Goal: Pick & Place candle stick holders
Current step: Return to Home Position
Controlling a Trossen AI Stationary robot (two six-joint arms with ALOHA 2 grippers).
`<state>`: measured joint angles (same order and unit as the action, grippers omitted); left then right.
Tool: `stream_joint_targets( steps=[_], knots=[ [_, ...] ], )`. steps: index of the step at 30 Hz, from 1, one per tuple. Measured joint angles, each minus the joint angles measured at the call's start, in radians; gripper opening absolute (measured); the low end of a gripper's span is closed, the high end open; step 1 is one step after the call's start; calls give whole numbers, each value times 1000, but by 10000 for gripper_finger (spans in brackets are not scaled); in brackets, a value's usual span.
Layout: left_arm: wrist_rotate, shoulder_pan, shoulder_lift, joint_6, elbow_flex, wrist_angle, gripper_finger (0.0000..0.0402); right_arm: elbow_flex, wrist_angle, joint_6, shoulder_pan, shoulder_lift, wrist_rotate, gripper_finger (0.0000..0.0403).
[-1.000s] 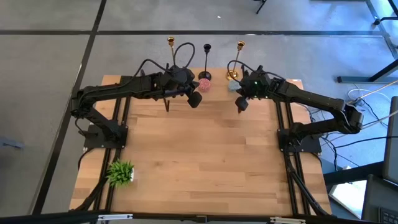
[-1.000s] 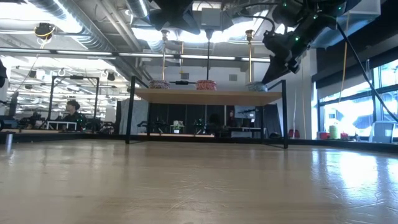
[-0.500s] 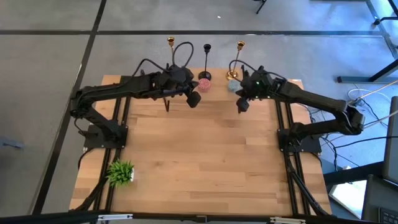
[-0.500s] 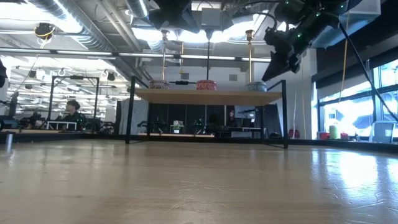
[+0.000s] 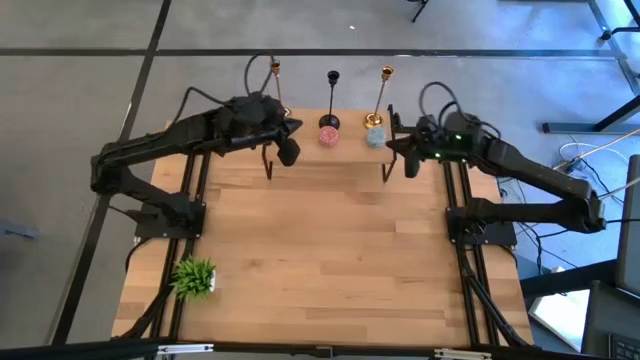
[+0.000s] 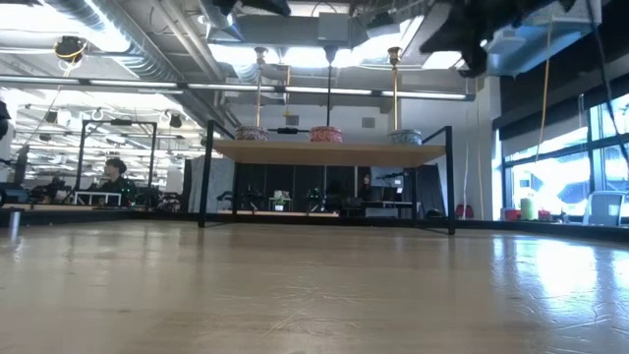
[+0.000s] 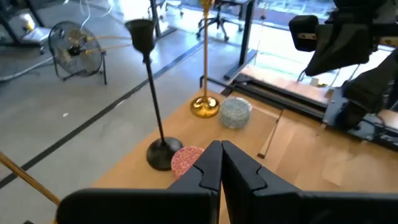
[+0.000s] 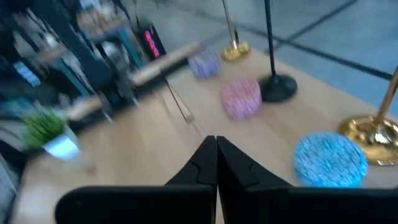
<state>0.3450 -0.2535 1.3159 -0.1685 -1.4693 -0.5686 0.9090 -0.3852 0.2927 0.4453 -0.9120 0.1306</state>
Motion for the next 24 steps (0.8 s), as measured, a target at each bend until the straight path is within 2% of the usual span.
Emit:
stream_joint_targets(
  steps=[4, 8, 14, 18, 21, 24],
  knots=[
    [-3, 33, -37, 16, 0, -20, 2, 1, 1, 83, -92, 77, -102, 0],
    [-5, 76, -50, 33, 0, -48, 2, 1, -9, 158, -236, 124, -215, 0],
    [-6, 158, -51, 52, 26, -45, 2, 1, 1, 225, -516, 126, -399, 0],
    [-7, 201, -51, 41, 66, -26, 2, 0, -8, 267, -688, 118, -578, 0],
    [-7, 217, -51, 14, 94, 6, 2, 1, -47, 300, -786, 124, -718, 0],
    [-7, 225, -51, -17, 119, 58, 2, 0, -117, 328, -838, 150, -752, 0]
  ],
)
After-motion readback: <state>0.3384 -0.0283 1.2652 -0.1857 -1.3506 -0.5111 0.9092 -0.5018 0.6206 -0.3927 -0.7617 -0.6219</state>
